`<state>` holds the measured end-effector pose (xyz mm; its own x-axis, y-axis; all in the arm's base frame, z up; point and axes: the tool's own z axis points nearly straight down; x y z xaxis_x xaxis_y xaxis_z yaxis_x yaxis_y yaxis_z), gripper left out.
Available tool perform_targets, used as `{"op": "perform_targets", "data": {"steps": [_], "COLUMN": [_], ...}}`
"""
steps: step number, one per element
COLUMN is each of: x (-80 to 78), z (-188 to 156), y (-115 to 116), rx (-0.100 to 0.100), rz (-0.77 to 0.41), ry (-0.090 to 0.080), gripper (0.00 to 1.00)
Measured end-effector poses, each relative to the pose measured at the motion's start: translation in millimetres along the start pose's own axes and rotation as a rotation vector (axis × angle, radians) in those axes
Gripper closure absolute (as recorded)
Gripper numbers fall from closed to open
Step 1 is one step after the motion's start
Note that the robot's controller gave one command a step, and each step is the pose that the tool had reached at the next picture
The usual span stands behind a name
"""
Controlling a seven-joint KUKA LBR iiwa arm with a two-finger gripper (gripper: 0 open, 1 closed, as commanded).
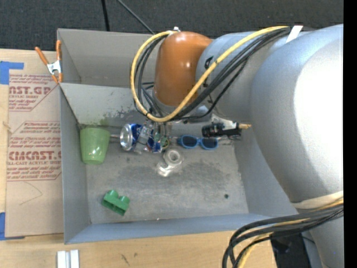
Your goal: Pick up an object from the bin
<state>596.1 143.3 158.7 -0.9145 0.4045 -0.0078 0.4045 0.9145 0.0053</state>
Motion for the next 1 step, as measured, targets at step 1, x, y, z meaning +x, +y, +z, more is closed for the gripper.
{"op": "perform_targets", "data": {"steps": [1], "x": [33.4], "z": [-104.6], "y": [13.1], "rx": [-0.001], "rz": [0.033], "ry": [0.003], "gripper": [1.00]}}
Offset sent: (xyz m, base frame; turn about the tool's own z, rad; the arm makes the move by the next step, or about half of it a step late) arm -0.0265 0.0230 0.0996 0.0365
